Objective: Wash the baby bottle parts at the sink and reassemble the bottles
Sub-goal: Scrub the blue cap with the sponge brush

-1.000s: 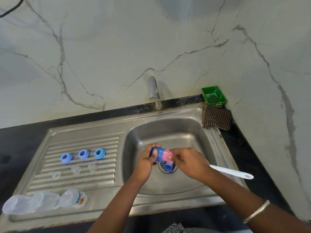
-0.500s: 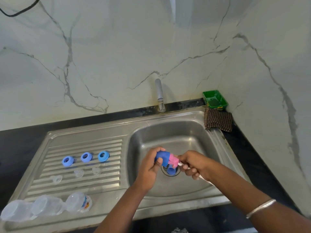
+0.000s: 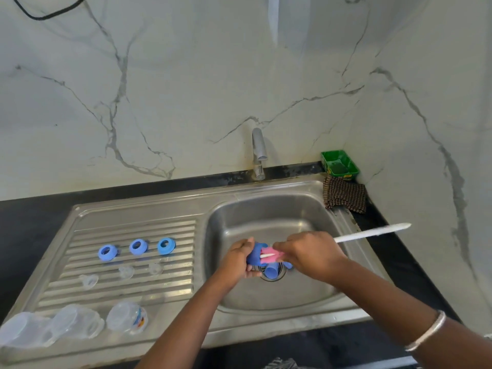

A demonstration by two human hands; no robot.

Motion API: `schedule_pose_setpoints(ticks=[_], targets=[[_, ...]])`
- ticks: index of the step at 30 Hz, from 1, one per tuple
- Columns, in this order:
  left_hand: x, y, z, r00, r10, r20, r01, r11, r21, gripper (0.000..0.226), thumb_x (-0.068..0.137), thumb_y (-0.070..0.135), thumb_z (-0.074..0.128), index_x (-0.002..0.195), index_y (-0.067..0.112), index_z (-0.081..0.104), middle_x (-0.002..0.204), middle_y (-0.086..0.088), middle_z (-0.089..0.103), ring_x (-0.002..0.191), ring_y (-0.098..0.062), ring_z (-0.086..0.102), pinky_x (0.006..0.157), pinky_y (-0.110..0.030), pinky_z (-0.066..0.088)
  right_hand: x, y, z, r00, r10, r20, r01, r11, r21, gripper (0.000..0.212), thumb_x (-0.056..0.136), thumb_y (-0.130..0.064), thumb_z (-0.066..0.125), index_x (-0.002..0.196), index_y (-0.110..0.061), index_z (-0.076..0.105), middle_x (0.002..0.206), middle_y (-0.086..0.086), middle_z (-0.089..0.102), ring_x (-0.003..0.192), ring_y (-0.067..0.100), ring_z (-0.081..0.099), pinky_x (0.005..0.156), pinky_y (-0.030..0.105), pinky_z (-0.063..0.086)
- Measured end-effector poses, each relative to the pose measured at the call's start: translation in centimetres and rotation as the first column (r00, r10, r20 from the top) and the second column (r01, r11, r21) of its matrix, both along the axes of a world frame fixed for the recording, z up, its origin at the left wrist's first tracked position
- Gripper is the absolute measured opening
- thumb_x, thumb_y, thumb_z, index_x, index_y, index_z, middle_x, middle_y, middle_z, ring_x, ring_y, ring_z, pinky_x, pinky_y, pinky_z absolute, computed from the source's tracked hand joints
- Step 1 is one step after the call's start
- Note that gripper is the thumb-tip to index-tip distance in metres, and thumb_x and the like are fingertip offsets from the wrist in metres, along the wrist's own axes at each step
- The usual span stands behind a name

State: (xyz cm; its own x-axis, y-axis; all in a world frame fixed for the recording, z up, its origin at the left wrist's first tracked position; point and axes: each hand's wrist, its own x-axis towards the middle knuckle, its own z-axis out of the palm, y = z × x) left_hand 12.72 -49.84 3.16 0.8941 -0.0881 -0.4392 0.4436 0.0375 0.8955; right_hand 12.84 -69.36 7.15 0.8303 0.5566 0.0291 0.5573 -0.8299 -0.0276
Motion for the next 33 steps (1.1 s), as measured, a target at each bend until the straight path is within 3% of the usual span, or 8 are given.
schedule_pose_setpoints(ticks=[4, 6, 10, 14, 17, 21, 27, 33], targets=[[0.1, -0.1, 0.2, 0.999, -0.042, -0.018, 0.042, 0.999, 0.032, 0.031, 0.108, 0.031, 0.037, 0.106, 0.013, 0.062, 0.074, -0.009, 0.055, 0.04, -0.003, 0.041, 0.052, -0.027, 0.055, -0.2, 0.7, -0.3, 0.945, 0.016, 0.327, -0.009, 1.0, -0.023, 0.032, 0.057, -0.035, 0.09, 0.086, -0.031, 0.076, 0.056, -0.004, 0.057, 0.049, 0.021, 0.06, 0.04, 0.023, 0.04], [0.2, -0.1, 0.6, 0.996, -0.031, 0.078, 0.026, 0.998, 0.064, 0.025, 0.107, 0.03, 0.039, 0.106, 0.012, 0.057, 0.078, -0.005, 0.055, 0.045, 0.0, 0.051, 0.051, -0.023, 0.055, -0.5, 1.6, -0.8, 0.951, -0.075, 0.301, 0.075, 0.997, 0.011, 0.025, 0.073, -0.041, 0.08, 0.093, -0.027, 0.072, 0.067, -0.003, 0.064, 0.058, 0.024, 0.066, 0.046, 0.027, 0.044], [0.3, 0.5, 0.1, 0.938, -0.127, 0.321, 0.078, 0.984, 0.163, 0.011, 0.105, 0.016, 0.044, 0.105, 0.022, 0.054, 0.105, -0.004, 0.058, 0.083, -0.006, 0.061, 0.07, -0.024, 0.057, -0.8, 3.6, -1.5, 0.901, -0.356, -0.248, 0.397, 0.907, 0.139, 0.026, 0.097, -0.04, 0.049, 0.094, -0.021, 0.067, 0.091, 0.008, 0.071, 0.088, 0.032, 0.067, 0.066, 0.033, 0.042], [-0.4, 1.6, -0.4, 0.892, -0.155, 0.424, 0.107, 0.985, 0.135, 0.014, 0.105, 0.014, 0.044, 0.111, 0.018, 0.055, 0.112, 0.003, 0.056, 0.103, -0.022, 0.056, 0.099, -0.055, 0.049, -0.5, 3.9, -1.1, 0.571, -0.174, -0.803, 0.73, 0.554, 0.399, 0.036, 0.097, -0.032, 0.06, 0.067, -0.014, 0.068, 0.063, 0.013, 0.057, 0.045, 0.019, 0.046, 0.045, 0.026, 0.036], [-0.8, 2.4, -0.9, 0.871, -0.132, 0.473, 0.103, 0.991, 0.088, 0.025, 0.097, 0.025, 0.045, 0.115, 0.012, 0.056, 0.111, 0.005, 0.06, 0.103, -0.017, 0.057, 0.097, -0.048, 0.047, -0.4, 3.6, -0.7, 0.341, -0.015, -0.94, 0.866, 0.395, 0.308, 0.035, 0.099, -0.034, 0.053, 0.08, -0.007, 0.062, 0.059, 0.006, 0.052, 0.039, 0.011, 0.028, 0.042, 0.019, 0.016], [-1.0, 2.5, -1.4, 0.826, -0.197, 0.529, 0.142, 0.979, 0.144, 0.028, 0.097, 0.023, 0.045, 0.117, 0.008, 0.056, 0.115, -0.005, 0.059, 0.105, -0.014, 0.056, 0.095, -0.027, 0.044, -0.2, 3.4, -0.6, 0.204, 0.021, -0.979, 0.903, 0.383, 0.196, 0.028, 0.101, -0.028, 0.043, 0.091, -0.012, 0.064, 0.059, -0.004, 0.051, 0.039, 0.007, 0.023, 0.039, 0.016, 0.014], [0.5, 1.5, -2.5, 0.915, -0.153, 0.374, 0.151, 0.988, 0.035, 0.019, 0.106, 0.009, 0.037, 0.114, 0.006, 0.055, 0.112, -0.007, 0.06, 0.1, -0.019, 0.059, 0.089, -0.035, 0.05, -1.0, 3.2, -1.8, 0.763, -0.266, -0.589, 0.562, 0.724, 0.4, 0.027, 0.097, -0.038, 0.061, 0.083, -0.021, 0.077, 0.069, 0.005, 0.07, 0.064, 0.016, 0.061, 0.066, 0.034, 0.048], [2.4, -0.7, -2.8, 0.989, 0.122, 0.08, -0.094, 0.951, -0.295, 0.025, 0.106, 0.017, 0.037, 0.108, 0.003, 0.058, 0.095, -0.014, 0.064, 0.068, -0.018, 0.052, 0.057, -0.024, 0.045, -0.3, -0.9, -3.7, 0.794, -0.413, -0.445, 0.594, 0.682, 0.427, 0.033, 0.087, -0.052, 0.07, 0.117, -0.039, 0.071, 0.096, -0.016, 0.075, 0.089, 0.001, 0.066, 0.072, 0.016, 0.046]])
